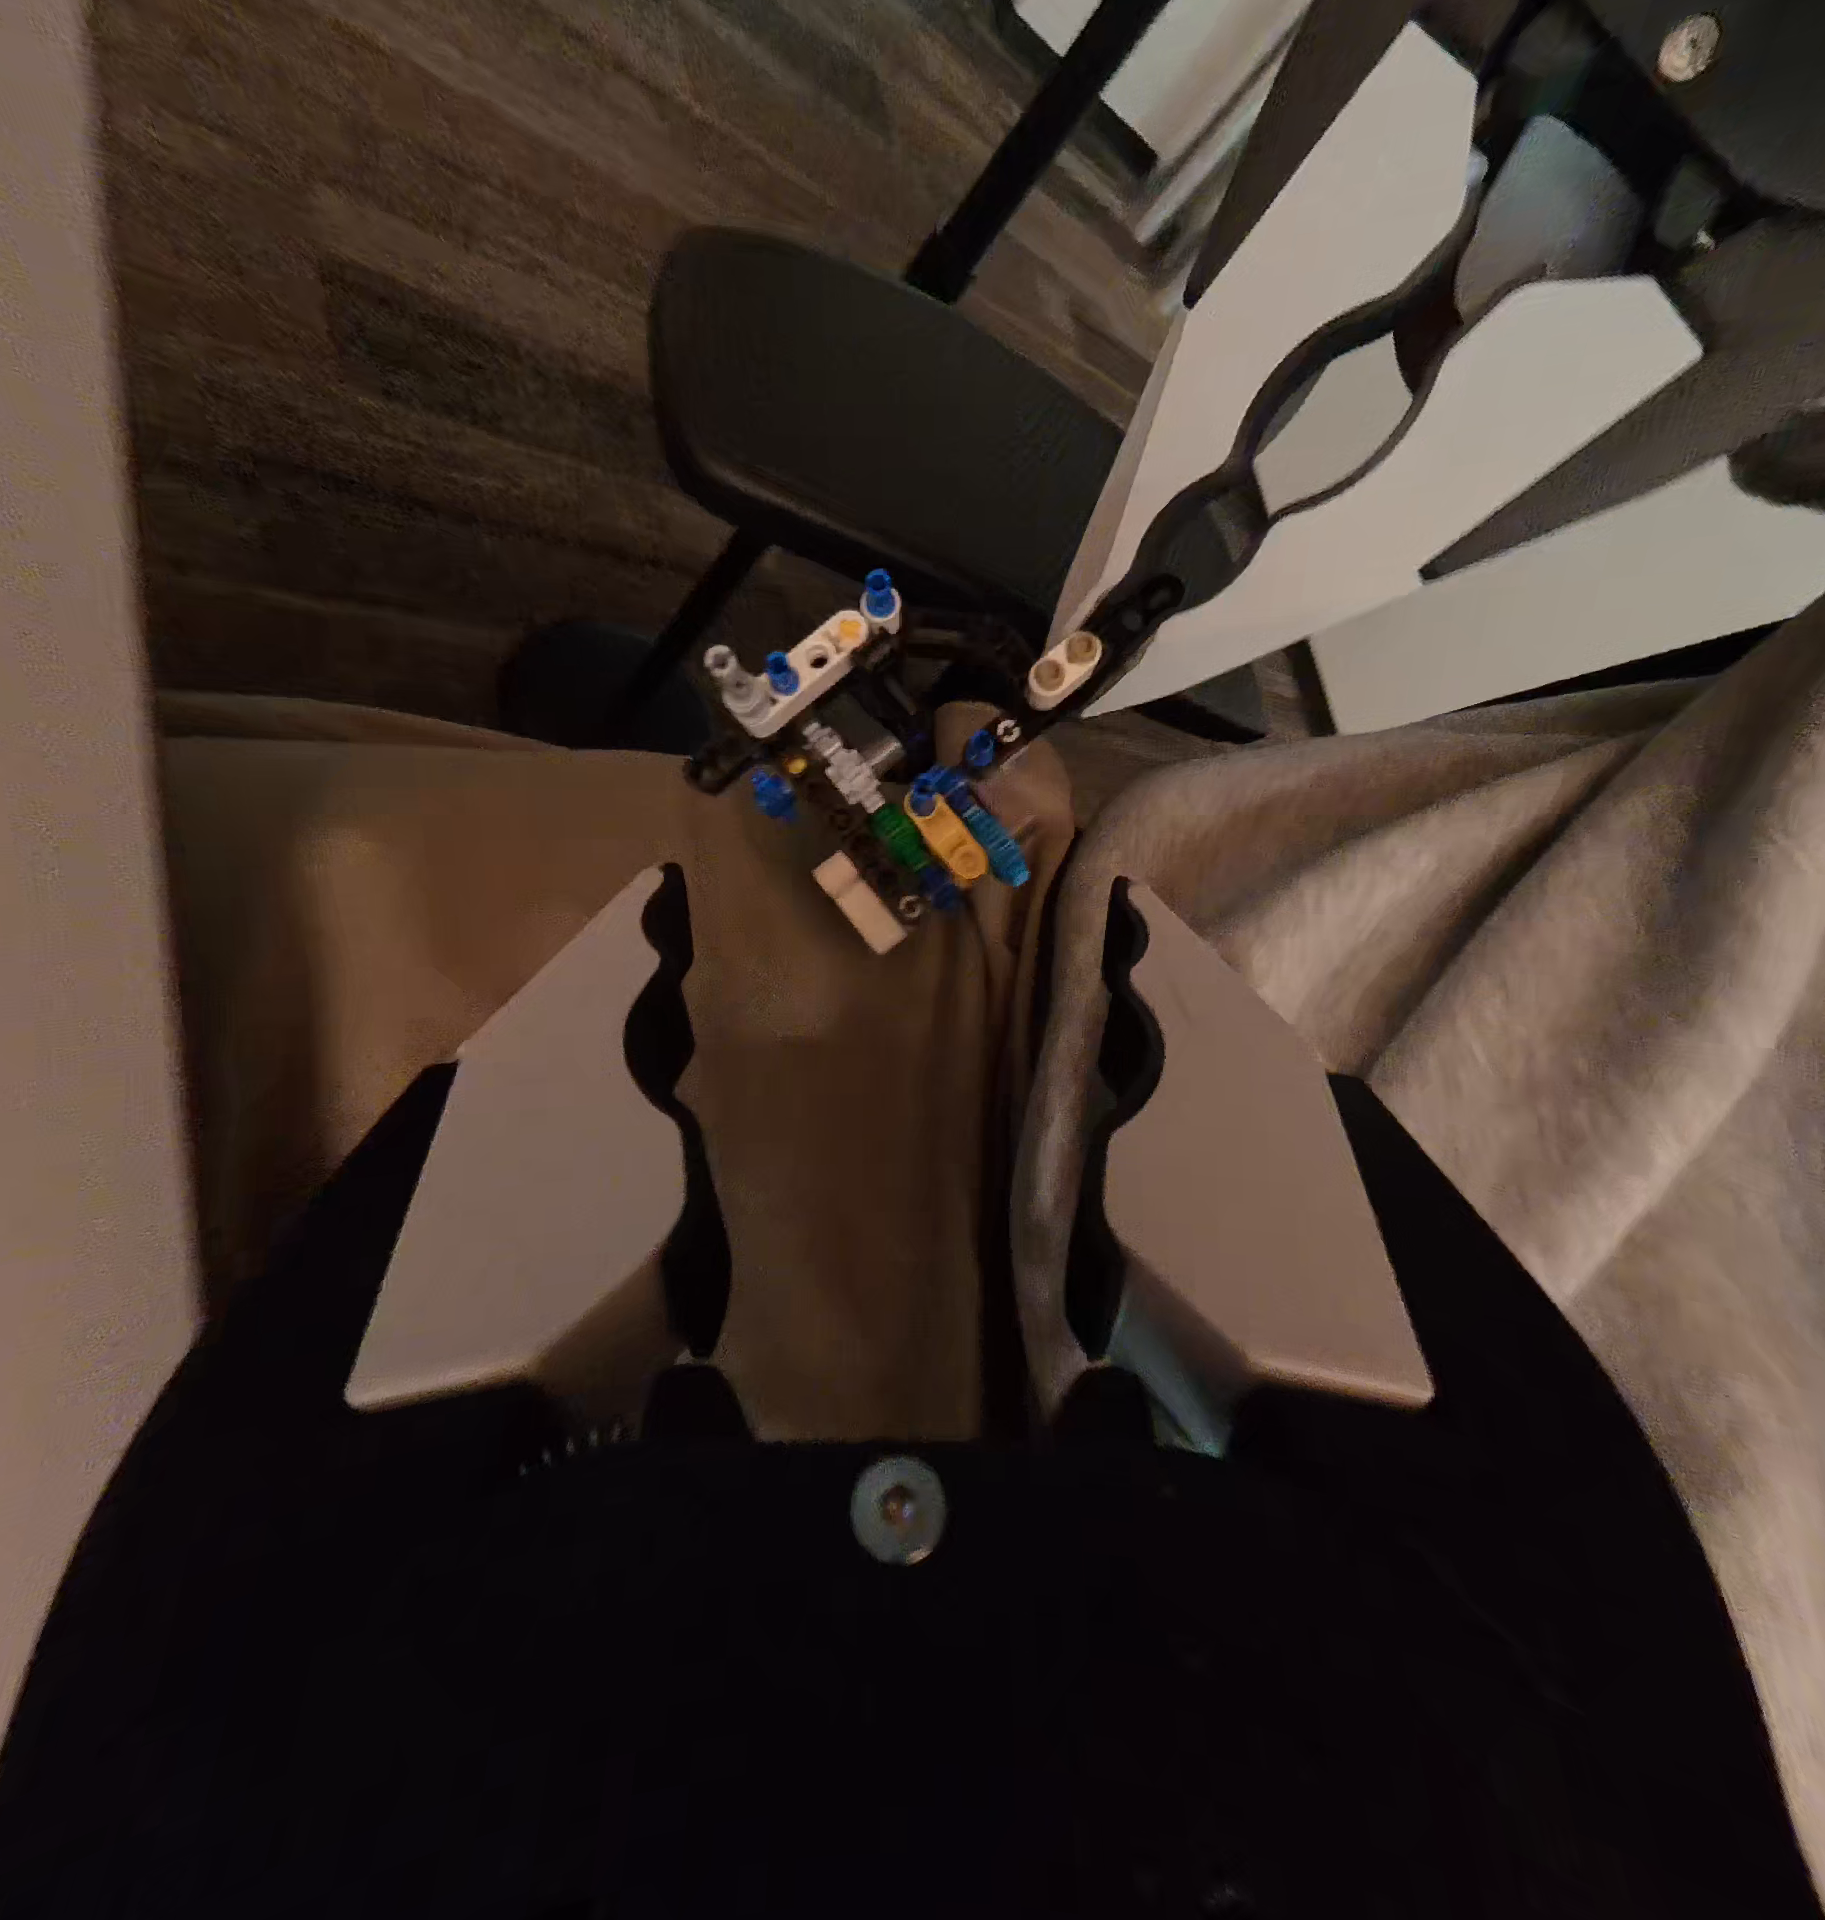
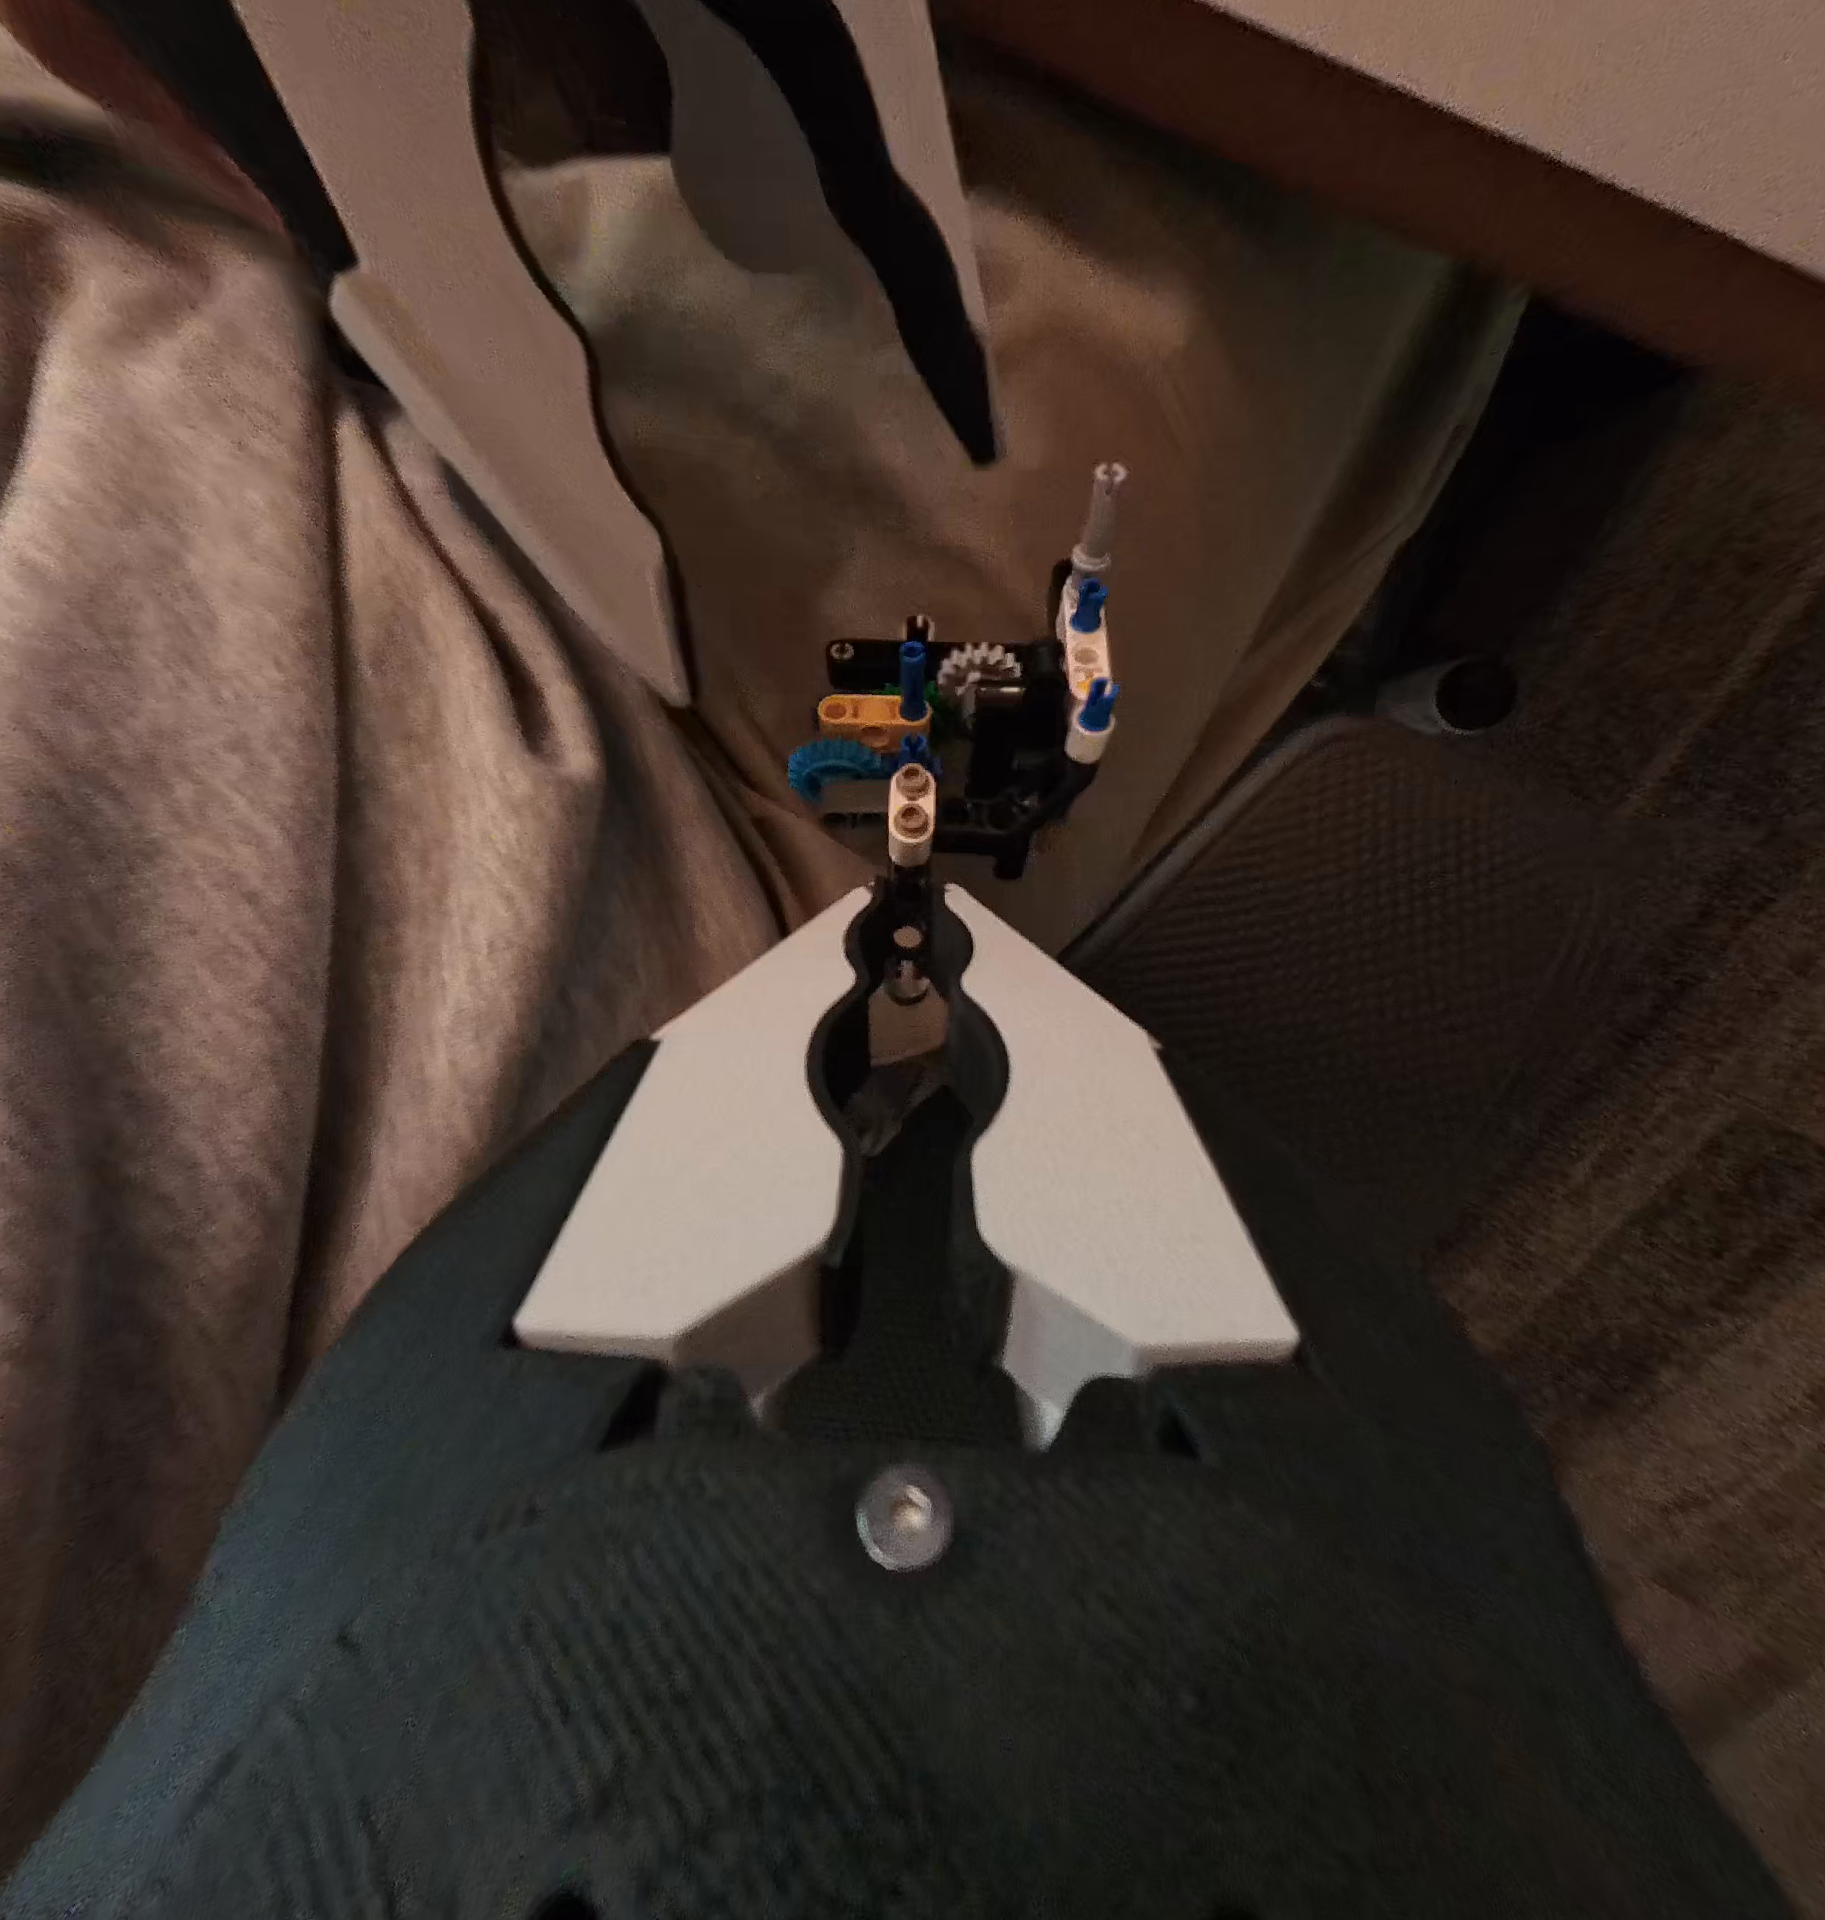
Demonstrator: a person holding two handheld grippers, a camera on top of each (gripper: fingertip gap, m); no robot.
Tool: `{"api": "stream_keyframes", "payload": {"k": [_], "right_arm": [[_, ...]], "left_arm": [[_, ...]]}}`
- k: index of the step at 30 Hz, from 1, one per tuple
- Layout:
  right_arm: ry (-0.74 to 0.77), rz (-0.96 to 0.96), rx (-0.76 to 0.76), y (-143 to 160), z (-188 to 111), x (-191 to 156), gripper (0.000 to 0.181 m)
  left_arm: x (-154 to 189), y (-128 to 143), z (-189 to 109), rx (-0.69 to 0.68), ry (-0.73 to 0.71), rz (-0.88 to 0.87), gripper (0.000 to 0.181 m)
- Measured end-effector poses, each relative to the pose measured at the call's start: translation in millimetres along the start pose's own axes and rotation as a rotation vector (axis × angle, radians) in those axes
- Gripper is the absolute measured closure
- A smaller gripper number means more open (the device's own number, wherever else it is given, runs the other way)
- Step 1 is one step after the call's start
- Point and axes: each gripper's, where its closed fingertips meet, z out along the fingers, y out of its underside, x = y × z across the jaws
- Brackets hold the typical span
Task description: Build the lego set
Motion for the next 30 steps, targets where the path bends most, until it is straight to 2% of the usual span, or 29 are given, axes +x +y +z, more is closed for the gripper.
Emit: {"api": "stream_keyframes", "payload": {"k": [1,4,6,10,14,21,30], "right_arm": [[-0.022,0.002,0.016,-4.7,-1.5,-1.8,0.175],[-0.083,0.009,0.08,-22.4,-7.1,-6.2,0.175],[-0.143,0.023,0.138,-36.9,-12.8,-10.9,0.175],[-0.339,0.112,0.32,-80.0,-29.6,-19.2,0.175],[-0.547,0.189,0.478,-120.3,-41.3,-19.2,0.176],[-0.731,0.28,0.643,-165.0,-28.8,-5.8,0.176],[-0.765,0.331,0.659,-178.5,3.0,7.2,0.176]], "left_arm": [[-2.1,0.4,-9.5,0.018,-0.029,0.016,0.103],[-2.9,-2.2,-39.8,0.126,-0.068,0.024,0.103],[0.2,-9.6,-62.0,0.249,-0.061,0.017,0.103],[-1.7,-25.3,-100.6,0.463,-0.075,0.016,0.104],[-15.9,-38.2,-127.4,0.579,-0.248,0.094,0.104],[-37.0,-38.6,-140.5,0.633,-0.4,0.076,0.099],[-54.8,-32.1,-141.5,0.611,-0.503,0.052,0.098]]}}
